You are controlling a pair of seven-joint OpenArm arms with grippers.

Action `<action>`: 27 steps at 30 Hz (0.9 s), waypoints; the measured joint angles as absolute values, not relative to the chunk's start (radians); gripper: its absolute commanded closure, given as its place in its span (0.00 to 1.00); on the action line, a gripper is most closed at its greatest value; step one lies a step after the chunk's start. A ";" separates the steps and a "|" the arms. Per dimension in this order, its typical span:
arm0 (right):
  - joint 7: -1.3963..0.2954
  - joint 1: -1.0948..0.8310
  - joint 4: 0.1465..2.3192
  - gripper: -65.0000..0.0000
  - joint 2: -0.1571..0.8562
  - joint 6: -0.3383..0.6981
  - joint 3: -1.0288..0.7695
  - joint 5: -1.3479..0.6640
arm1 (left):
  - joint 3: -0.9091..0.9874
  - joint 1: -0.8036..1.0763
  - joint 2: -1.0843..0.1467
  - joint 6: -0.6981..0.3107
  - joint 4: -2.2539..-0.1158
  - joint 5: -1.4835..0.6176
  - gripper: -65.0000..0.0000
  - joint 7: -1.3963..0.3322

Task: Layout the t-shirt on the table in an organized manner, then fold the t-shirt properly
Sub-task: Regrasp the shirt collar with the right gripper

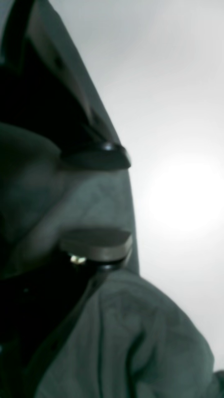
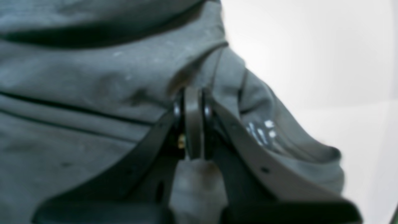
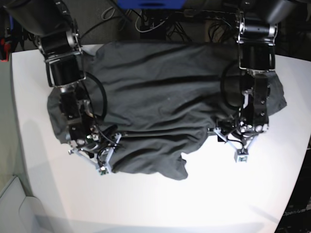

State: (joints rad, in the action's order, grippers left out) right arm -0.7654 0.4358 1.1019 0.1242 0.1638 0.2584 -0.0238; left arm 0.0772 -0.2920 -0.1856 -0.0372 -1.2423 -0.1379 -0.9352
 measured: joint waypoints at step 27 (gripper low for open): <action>-0.524 0.808 0.570 1.00 0.068 0.160 0.272 -0.023 | 0.097 -0.147 -0.217 -0.041 -1.650 -0.139 0.53 -1.094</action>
State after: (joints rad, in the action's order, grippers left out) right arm -0.5243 0.8078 0.5705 0.0677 0.1600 0.2722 -0.0227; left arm 0.0967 -0.1471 -0.2169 -0.0410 -1.6505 -0.1387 -1.0943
